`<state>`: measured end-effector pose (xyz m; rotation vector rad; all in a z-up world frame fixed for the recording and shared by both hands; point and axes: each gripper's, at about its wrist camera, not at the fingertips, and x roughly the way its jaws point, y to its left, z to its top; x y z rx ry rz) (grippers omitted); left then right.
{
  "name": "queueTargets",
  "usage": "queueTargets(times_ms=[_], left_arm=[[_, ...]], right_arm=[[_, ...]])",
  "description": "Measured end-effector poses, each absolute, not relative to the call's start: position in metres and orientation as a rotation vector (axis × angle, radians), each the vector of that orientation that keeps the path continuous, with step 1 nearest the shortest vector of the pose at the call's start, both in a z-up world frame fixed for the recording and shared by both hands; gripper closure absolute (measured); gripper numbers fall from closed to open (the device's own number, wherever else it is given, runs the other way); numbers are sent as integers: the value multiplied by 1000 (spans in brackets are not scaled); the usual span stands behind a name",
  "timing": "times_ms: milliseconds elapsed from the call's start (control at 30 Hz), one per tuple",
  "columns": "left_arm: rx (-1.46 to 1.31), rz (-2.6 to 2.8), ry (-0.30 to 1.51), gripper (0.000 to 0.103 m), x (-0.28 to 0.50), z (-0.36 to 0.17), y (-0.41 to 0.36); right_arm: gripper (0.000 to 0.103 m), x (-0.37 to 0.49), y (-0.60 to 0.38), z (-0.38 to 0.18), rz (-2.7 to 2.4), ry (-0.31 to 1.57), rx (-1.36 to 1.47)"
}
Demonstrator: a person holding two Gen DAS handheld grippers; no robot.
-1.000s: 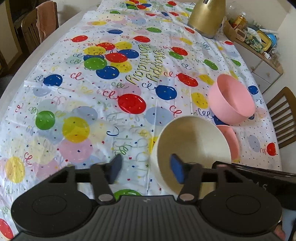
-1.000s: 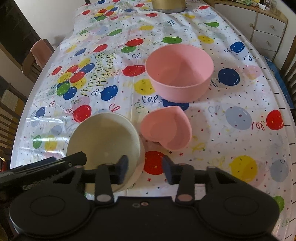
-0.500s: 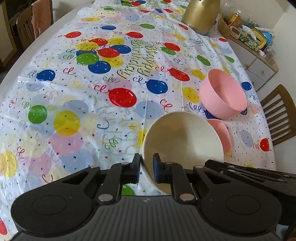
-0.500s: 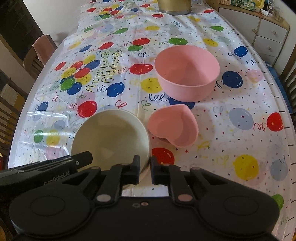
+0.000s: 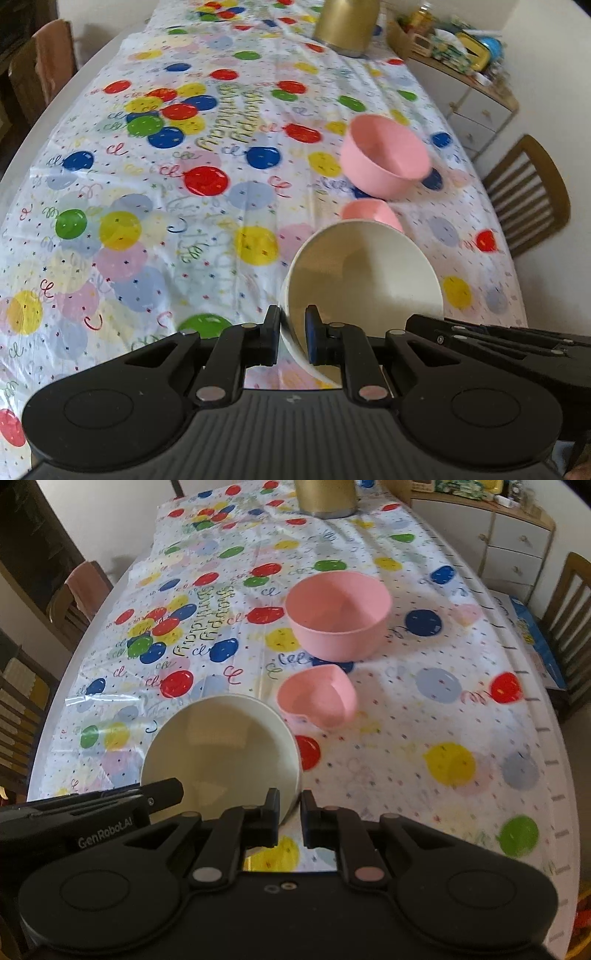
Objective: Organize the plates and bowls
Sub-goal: 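Lift the cream bowl and carry it toward the plate stack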
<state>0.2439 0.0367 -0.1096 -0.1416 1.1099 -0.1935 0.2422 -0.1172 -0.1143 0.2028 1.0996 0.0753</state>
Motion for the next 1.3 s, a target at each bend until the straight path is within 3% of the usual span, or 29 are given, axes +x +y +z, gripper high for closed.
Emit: queueTargets(times_ms=[633,1300], left_arm=[[3,-443,1144,89,170,-97,-23],[154,-572,1242,89,122,-126,-54]], right_arm=[[93,137,-172,-99,-75,1075,305],[93,72,-190,-131,-174,1134,377]])
